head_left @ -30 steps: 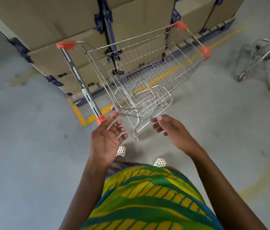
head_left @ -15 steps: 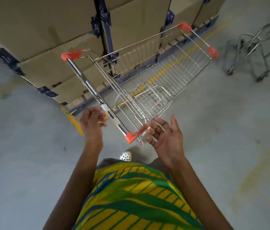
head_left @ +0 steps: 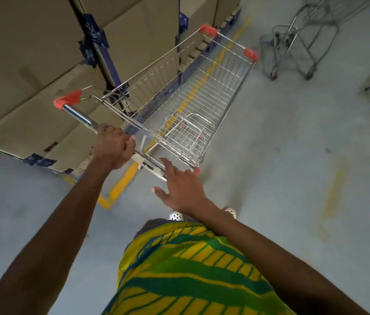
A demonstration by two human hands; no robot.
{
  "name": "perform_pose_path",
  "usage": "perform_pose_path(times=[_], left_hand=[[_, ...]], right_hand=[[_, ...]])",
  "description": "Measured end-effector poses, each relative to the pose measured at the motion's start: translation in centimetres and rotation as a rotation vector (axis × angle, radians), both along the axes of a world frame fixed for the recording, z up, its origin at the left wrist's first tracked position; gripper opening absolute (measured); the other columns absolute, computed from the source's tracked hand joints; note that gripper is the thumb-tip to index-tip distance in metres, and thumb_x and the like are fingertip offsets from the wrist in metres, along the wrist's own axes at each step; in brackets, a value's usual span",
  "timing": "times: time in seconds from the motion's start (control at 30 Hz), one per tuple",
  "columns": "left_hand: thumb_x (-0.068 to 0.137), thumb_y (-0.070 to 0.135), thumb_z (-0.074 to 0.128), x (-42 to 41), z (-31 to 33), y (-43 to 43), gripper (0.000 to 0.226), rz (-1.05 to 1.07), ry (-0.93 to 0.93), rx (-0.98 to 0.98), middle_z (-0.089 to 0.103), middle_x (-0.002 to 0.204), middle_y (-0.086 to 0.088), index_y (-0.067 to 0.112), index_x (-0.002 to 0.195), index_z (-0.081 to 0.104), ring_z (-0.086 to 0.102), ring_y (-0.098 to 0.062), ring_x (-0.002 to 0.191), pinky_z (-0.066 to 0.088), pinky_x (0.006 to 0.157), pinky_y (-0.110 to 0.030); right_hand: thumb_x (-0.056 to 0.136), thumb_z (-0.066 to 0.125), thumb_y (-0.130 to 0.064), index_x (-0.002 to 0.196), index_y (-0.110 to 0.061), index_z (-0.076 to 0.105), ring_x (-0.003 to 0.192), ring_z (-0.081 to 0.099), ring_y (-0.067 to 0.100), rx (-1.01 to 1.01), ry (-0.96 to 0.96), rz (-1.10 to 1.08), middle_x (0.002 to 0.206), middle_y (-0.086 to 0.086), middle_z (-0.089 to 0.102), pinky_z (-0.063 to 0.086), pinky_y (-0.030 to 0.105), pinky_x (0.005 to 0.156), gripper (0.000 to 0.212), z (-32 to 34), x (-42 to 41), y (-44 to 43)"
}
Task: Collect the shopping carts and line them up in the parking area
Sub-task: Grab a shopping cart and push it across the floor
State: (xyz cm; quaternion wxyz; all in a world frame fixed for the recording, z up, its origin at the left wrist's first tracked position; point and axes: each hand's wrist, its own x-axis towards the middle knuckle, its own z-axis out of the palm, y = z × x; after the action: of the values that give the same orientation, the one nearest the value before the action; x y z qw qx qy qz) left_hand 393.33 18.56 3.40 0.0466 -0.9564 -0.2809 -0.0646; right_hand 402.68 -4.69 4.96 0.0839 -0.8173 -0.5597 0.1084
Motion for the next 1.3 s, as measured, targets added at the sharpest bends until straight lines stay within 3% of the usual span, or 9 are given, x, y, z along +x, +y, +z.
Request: perform_pose_path(times=[0.13,0.2,0.3,0.53,0.7,0.9,1.0,1.13,1.3], left_hand=[[0.089,0.038,0.025,0.7,0.1,0.1,0.062,0.036,0.118,-0.073,0.053,0.052,-0.020,0.003,0.054,0.063,0.053,-0.031,0.053,0.035,0.066,-0.037],[0.087,0.039,0.023,0.7,0.5,-0.6,0.062,0.054,0.121,-0.086,0.055,0.054,-0.019,0.005,0.054,0.063,0.053,-0.031,0.056,0.026,0.064,-0.034],[0.086,0.042,0.016,1.0,0.4,-1.3,0.065,0.088,0.198,-0.102,0.060,0.062,-0.018,0.009,0.060,0.066,0.054,-0.032,0.063,0.035,0.070,-0.037],[0.089,0.039,0.025,1.4,-0.1,-5.8,0.057,0.139,0.171,-0.163,0.062,0.059,-0.014,0.013,0.057,0.066,0.058,-0.031,0.060,0.042,0.080,-0.041],[0.092,0.039,0.028,2.3,0.7,-9.4,0.056,0.129,0.186,-0.205,0.066,0.062,-0.012,0.013,0.065,0.070,0.060,-0.032,0.061,0.040,0.082,-0.042],[0.096,0.064,0.007,2.0,1.1,-8.3,0.082,-0.232,0.174,-0.193,0.066,0.065,-0.008,0.018,0.068,0.069,0.066,-0.030,0.067,0.028,0.060,-0.031],[0.094,0.067,0.007,0.1,0.8,-3.7,0.087,-0.090,0.223,-0.166,0.069,0.069,-0.011,0.017,0.075,0.076,0.070,-0.033,0.076,0.033,0.061,-0.030],[0.098,0.055,0.011,-0.1,0.7,-1.8,0.080,0.133,0.264,-0.101,0.070,0.072,-0.017,0.017,0.085,0.080,0.070,-0.035,0.091,0.045,0.082,-0.037],[0.096,0.043,0.018,2.9,0.8,-4.7,0.073,0.272,0.212,-0.110,0.068,0.071,-0.024,0.006,0.082,0.079,0.068,-0.039,0.102,0.030,0.069,-0.038]], right_hand=[[0.100,0.051,-0.055,0.150,-0.018,0.029,0.114,0.066,0.041,-0.170,0.293,-0.140,0.129,0.012,0.067,0.044,0.051,0.096,0.066,0.3,-0.6,3.5],[0.099,0.050,-0.058,0.143,-0.017,0.037,0.116,0.063,0.041,-0.187,0.368,-0.174,0.126,0.014,0.067,0.046,0.048,0.093,0.062,0.2,-0.7,5.1],[0.100,0.043,-0.065,0.137,-0.017,0.044,0.112,0.064,0.041,-0.141,0.410,-0.221,0.120,0.016,0.068,0.046,0.046,0.087,0.060,-0.1,-0.5,5.6],[0.099,0.033,-0.074,0.123,-0.021,0.053,0.097,0.069,0.038,-0.101,0.191,-0.149,0.103,0.014,0.073,0.041,0.042,0.070,0.061,-0.8,0.9,1.2],[0.092,0.043,-0.078,0.124,-0.024,0.060,0.109,0.066,0.036,-0.237,0.268,-0.201,0.116,0.011,0.071,0.047,0.043,0.084,0.064,-0.4,2.6,0.2],[0.084,0.062,-0.062,0.108,-0.034,0.066,0.101,0.069,0.026,-0.128,0.247,-0.365,0.104,-0.003,0.074,0.047,0.036,0.082,0.037,-0.1,3.3,-1.1],[0.085,0.060,-0.058,0.104,-0.031,0.066,0.094,0.069,0.027,-0.093,0.104,-0.348,0.094,-0.001,0.074,0.049,0.036,0.080,0.034,-0.5,4.3,-2.9],[0.086,0.060,-0.057,0.108,-0.030,0.067,0.087,0.070,0.030,-0.069,-0.004,-0.279,0.089,0.003,0.074,0.048,0.036,0.073,0.035,-0.7,6.9,-4.7],[0.087,0.064,-0.048,0.107,-0.026,0.069,0.085,0.071,0.033,-0.110,-0.110,-0.253,0.089,0.005,0.074,0.041,0.035,0.069,0.030,0.1,9.9,-5.1]])
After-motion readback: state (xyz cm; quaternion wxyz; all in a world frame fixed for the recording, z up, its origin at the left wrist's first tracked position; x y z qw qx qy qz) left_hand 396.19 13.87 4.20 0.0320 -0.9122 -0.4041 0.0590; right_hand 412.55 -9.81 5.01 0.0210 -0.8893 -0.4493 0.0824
